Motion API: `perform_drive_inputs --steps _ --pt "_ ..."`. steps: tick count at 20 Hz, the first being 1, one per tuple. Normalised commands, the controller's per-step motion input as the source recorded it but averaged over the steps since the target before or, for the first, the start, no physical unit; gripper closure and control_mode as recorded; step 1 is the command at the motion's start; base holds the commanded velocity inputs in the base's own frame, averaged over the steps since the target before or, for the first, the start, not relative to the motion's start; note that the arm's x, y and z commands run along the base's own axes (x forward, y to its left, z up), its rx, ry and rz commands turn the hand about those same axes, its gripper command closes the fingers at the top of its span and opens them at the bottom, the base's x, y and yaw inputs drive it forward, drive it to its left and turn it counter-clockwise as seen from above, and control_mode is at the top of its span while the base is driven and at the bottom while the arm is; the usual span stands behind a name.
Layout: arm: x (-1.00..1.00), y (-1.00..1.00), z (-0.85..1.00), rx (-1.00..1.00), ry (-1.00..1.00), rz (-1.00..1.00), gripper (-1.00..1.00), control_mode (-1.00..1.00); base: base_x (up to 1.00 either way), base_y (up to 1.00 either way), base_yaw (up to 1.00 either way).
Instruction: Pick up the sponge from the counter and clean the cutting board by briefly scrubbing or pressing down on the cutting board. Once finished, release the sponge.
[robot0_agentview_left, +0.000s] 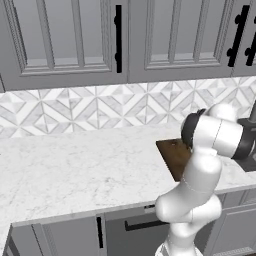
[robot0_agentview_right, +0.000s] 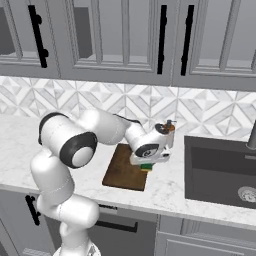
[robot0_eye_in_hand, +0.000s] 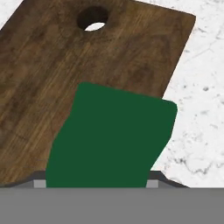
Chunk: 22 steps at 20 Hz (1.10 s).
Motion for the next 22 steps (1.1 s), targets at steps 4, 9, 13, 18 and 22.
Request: perform_drive_inputs --steps 4,9,13,18,22 --pt "-0.76 -0.08 -0.04 0.00 -0.04 0.00 1.00 -1.00 0.00 0.00 0.00" --pt "-0.67 0.00 -0.01 0.00 -0.04 0.00 1.00 -1.00 0.00 0.00 0.00" --pt "-0.54 0.06 -0.07 0.00 -0.05 0.00 1.00 -1.00 0.00 0.00 0.00" --pt "-0.44 0.27 -0.20 0.00 -0.10 0.00 1.00 -1.00 0.00 0.00 0.00" --pt "-0.10 0.37 -0.10 0.00 -0.07 0.00 1.00 -1.00 0.00 0.00 0.00"
